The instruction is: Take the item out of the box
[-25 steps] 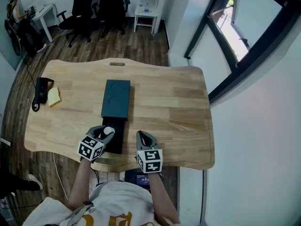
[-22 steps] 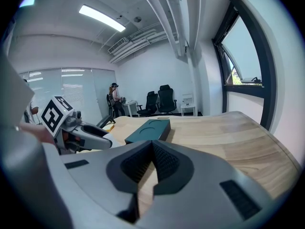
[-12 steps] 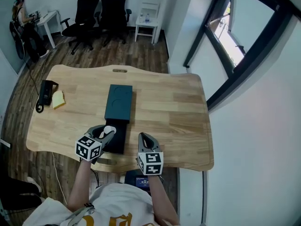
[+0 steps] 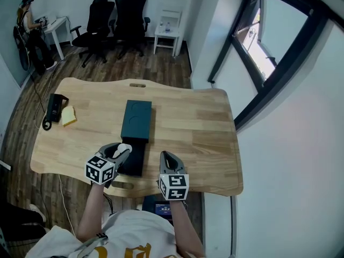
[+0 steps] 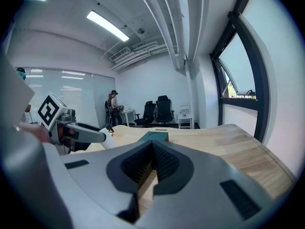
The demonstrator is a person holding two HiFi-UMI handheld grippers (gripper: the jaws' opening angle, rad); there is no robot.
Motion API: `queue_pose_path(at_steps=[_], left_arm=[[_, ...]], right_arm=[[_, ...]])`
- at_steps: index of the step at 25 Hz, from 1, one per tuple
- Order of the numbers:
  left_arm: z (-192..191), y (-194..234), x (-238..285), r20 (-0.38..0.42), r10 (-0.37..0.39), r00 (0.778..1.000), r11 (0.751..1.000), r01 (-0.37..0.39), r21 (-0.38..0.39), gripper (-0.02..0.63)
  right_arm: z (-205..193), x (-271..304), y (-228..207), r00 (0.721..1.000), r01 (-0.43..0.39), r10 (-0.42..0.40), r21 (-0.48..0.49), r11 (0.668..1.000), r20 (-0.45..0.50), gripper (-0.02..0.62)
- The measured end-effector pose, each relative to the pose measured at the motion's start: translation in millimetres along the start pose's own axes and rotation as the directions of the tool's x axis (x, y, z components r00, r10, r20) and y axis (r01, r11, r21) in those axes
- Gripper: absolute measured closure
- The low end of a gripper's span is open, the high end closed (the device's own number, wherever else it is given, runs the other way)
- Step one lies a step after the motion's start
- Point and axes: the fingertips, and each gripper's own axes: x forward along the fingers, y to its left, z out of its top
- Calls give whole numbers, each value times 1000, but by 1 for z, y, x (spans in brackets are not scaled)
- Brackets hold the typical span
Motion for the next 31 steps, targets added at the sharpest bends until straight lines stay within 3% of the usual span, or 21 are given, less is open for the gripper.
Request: queue_pose_path(at_steps=[10,31], left_arm=[[2,-5,-1,2,-22,1000,1000,22,18,430],[-4,6,1,-10,-11,1000,1000,11,-2,430]], right_arm=[[4,-3,4,1000,16,-16,-63,998,-5,589],[0,8,6,1000,-1,0,-60,998,-15,589]])
